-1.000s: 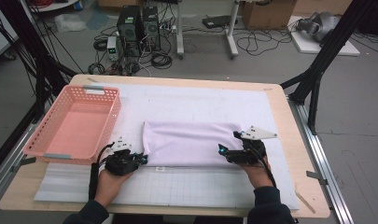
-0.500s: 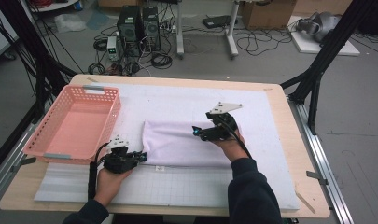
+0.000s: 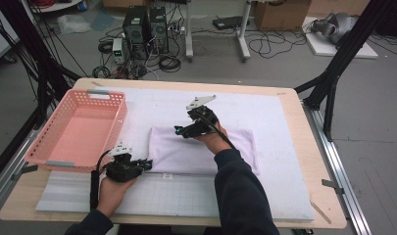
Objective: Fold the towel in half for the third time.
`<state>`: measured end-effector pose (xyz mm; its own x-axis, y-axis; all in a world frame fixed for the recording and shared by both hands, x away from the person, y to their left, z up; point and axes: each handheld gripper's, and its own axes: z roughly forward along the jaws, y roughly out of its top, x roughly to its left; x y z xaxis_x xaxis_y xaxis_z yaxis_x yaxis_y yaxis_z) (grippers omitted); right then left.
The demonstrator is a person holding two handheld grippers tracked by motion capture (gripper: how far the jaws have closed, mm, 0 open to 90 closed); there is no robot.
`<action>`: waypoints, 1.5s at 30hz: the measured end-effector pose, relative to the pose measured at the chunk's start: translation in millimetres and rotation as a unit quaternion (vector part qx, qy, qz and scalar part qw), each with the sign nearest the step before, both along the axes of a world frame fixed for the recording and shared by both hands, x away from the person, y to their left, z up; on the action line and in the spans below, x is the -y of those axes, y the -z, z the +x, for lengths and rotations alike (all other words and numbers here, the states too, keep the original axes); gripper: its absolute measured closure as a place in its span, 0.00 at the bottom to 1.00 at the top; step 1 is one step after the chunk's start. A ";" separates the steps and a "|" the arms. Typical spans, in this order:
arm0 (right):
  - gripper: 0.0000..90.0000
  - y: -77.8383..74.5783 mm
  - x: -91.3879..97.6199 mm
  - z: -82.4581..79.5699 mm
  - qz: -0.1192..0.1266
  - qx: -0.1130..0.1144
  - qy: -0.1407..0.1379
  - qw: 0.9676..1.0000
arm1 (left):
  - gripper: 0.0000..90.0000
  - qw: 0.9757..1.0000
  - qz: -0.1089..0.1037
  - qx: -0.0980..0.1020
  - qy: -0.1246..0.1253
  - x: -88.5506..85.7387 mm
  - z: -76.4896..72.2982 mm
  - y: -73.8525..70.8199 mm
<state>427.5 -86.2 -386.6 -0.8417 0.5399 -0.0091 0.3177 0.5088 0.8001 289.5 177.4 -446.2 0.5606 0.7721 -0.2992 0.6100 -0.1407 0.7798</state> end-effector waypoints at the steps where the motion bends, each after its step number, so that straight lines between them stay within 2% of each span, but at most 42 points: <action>1: 0.22 2.3 -6.1 1.6 -0.007 -0.007 -0.001 1.000 | 0.92 1.000 -0.001 -0.002 0.000 0.1 -0.2 0.2; 3: 0.25 8.5 -16.2 6.7 -0.009 -0.009 -0.012 1.000 | 0.92 1.000 -0.002 -0.002 0.000 0.1 -0.3 0.5; 8: 0.28 26.3 -38.0 17.9 -0.028 -0.030 -0.023 0.999 | 0.91 1.000 -0.002 -0.004 0.001 -0.5 -0.4 1.2; 13: 0.36 34.1 -61.2 26.5 -0.050 -0.037 -0.044 0.997 | 0.91 1.000 -0.006 -0.008 0.001 -1.0 -0.2 1.9; 19: 0.43 46.5 -77.4 34.6 -0.072 -0.048 -0.046 0.995 | 0.91 1.000 -0.009 -0.012 0.001 -2.1 -0.3 3.3; 20: 0.44 48.7 -78.7 35.3 -0.072 -0.052 -0.048 0.995 | 0.91 1.000 -0.010 -0.013 0.001 -2.2 -0.3 3.6; 23: 0.58 51.0 -79.8 36.7 -0.059 -0.067 -0.063 0.994 | 0.91 1.000 -0.008 -0.016 0.002 -1.9 0.3 4.7; 24: 0.64 50.7 -79.9 36.4 -0.058 -0.074 -0.067 0.993 | 0.91 1.000 -0.008 -0.017 0.002 -2.0 0.5 4.8; 27: 0.89 47.3 -79.9 34.1 -0.063 -0.079 -0.080 0.992 | 0.91 1.000 -0.011 -0.020 0.001 -2.5 1.1 4.3; 28: 0.91 45.5 -79.8 33.3 -0.067 -0.075 -0.082 0.992 | 0.91 1.000 -0.013 -0.020 0.003 -3.6 1.2 3.6; 31: 0.92 41.2 -79.0 31.7 -0.059 -0.072 -0.085 0.992 | 0.91 1.000 -0.021 -0.012 0.003 -5.2 -0.8 -4.1; 34: 0.92 32.4 -76.6 30.6 -0.029 -0.058 -0.085 0.994 | 0.92 0.999 -0.038 0.010 0.001 -11.4 -1.5 -19.2; 36: 0.92 24.6 -73.2 29.4 -0.003 -0.048 -0.082 0.995 | 0.92 0.999 -0.050 0.015 -0.003 -14.7 -2.0 -23.7; 38: 0.92 16.1 -68.4 27.5 0.011 -0.036 -0.079 0.996 | 0.92 0.998 -0.068 0.015 -0.004 -15.0 -2.1 -25.4; 40: 0.92 9.4 -62.2 25.6 0.012 -0.027 -0.079 0.996 | 0.92 0.997 -0.081 0.015 0.004 -12.0 -1.7 -28.7; 45: 0.92 -1.8 -41.6 20.0 0.018 -0.016 -0.070 0.997 | 0.92 0.995 -0.090 0.028 0.031 6.3 1.1 -40.9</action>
